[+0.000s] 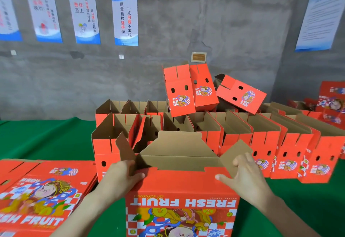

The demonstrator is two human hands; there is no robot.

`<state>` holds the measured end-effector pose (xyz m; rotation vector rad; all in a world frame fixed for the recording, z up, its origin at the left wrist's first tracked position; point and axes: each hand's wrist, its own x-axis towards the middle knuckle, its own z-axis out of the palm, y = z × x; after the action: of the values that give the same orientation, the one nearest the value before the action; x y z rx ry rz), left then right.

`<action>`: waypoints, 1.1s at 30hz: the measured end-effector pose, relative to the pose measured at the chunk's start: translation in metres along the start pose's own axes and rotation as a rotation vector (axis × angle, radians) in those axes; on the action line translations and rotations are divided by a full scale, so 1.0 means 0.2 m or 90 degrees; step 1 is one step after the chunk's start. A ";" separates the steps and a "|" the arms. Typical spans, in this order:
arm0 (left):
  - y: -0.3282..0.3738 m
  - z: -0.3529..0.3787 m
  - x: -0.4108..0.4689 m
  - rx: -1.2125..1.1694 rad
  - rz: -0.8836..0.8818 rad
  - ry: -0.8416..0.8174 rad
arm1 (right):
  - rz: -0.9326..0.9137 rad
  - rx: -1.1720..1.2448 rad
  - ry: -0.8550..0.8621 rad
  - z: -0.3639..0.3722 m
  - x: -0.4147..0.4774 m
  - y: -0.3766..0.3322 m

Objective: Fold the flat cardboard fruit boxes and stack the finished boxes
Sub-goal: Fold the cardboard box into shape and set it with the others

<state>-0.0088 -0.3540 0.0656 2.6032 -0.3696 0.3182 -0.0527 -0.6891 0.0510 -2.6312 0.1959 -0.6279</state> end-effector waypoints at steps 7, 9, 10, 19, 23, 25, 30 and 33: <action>-0.01 0.04 0.00 -0.015 0.013 0.026 | -0.081 0.159 0.102 0.04 -0.08 0.00; 0.00 0.04 -0.01 -0.018 0.013 0.031 | -0.124 0.148 0.119 0.05 -0.08 -0.01; 0.00 0.05 -0.01 -0.014 0.009 0.032 | -0.154 0.108 0.110 0.05 -0.07 -0.01; 0.00 0.05 0.00 -0.001 0.034 0.019 | -0.340 -0.237 -0.231 -0.01 0.16 -0.17; -0.03 0.04 0.01 0.028 0.118 -0.009 | -0.270 -0.270 -0.305 0.00 0.21 -0.22; -0.03 0.03 0.01 0.011 0.198 -0.051 | -0.259 -0.301 -0.321 0.00 0.22 -0.23; -0.02 0.03 0.04 0.016 0.216 -0.137 | -0.240 -0.313 -0.331 -0.01 0.22 -0.26; -0.01 0.05 0.12 0.053 0.159 -0.039 | -0.251 -0.291 -0.315 0.00 0.21 -0.25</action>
<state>0.0157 -0.3620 0.0632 2.6552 -0.7208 0.3448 -0.0137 -0.6540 0.0894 -3.2003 -0.3802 -0.0183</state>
